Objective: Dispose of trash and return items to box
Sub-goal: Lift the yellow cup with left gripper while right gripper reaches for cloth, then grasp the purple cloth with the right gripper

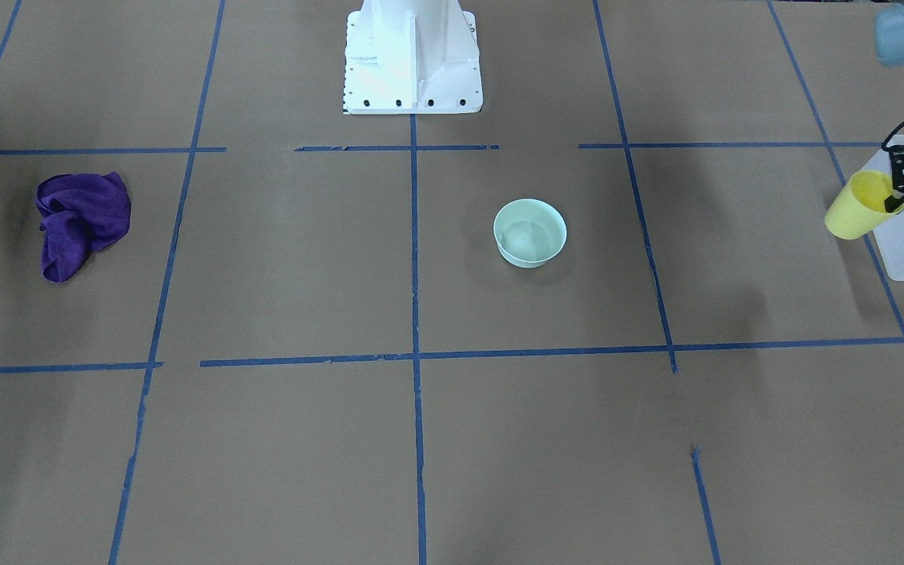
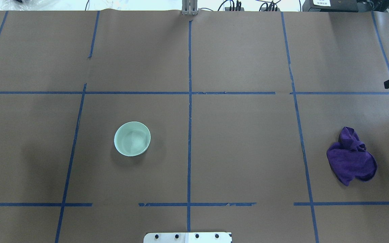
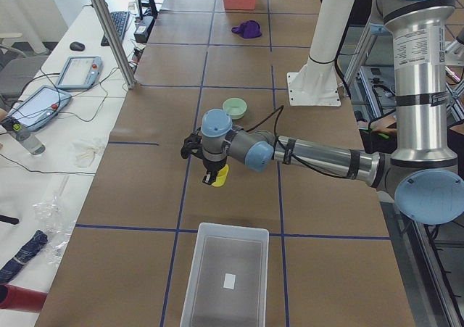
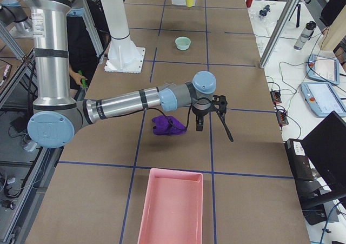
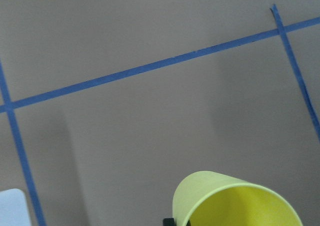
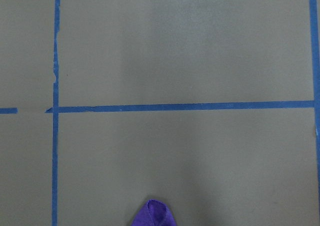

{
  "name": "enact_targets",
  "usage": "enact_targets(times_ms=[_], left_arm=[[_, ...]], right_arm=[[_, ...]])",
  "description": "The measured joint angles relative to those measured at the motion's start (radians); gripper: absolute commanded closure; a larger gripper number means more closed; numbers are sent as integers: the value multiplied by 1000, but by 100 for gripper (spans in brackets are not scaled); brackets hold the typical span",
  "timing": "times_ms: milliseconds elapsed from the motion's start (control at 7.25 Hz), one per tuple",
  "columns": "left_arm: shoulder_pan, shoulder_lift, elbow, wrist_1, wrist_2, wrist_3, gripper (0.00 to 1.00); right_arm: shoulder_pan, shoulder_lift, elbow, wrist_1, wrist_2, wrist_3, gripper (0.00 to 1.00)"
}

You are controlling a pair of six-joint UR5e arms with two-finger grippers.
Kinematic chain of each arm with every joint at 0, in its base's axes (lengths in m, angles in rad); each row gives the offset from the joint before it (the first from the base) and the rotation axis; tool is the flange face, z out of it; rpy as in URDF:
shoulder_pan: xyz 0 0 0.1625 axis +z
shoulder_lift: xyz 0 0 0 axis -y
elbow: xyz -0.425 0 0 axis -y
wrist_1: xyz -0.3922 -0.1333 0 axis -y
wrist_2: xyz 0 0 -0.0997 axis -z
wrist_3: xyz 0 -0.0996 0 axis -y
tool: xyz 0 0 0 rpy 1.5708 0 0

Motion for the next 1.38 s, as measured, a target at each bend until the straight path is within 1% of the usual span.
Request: enact_targets(times_ms=[138,276,414,690,1103,1379], left_arm=[[-60,-15,9,56,3,103,100],[-114,-28,32,83,5,189,100],[-163,-43,69,94,5,271,100],[-248,-64,133,98,17,408,100],[-310,-68,158,99,41,483,100],[-331,-69,176,99,42,513,100]], right_arm=[[-60,-50,0,134,-43,90,0],[-119,-104,1,246,-79,150,0],[-173,-146,1,309,-107,176,0],[-266,-194,1,384,-137,194,0],[-371,-213,1,406,-172,198,0],[-415,-222,-1,405,-184,198,21]])
